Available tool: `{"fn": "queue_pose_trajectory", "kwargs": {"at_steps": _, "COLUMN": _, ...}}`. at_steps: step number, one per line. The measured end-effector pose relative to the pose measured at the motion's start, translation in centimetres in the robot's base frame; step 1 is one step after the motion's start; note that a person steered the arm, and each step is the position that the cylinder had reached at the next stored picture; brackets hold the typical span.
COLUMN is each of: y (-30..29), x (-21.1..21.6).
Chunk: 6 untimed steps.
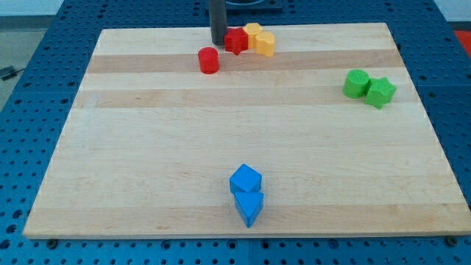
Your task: Slide the red star slightly to the top
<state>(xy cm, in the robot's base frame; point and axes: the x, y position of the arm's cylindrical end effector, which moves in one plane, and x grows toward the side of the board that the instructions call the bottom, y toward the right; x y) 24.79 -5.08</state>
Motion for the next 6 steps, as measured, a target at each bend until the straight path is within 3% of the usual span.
{"fn": "queue_pose_trajectory", "kwargs": {"at_steps": 2, "y": 0.0, "x": 8.0}}
{"fn": "queue_pose_trajectory", "kwargs": {"at_steps": 3, "y": 0.1, "x": 9.2}}
{"fn": "queue_pose_trajectory", "kwargs": {"at_steps": 6, "y": 3.6, "x": 5.5}}
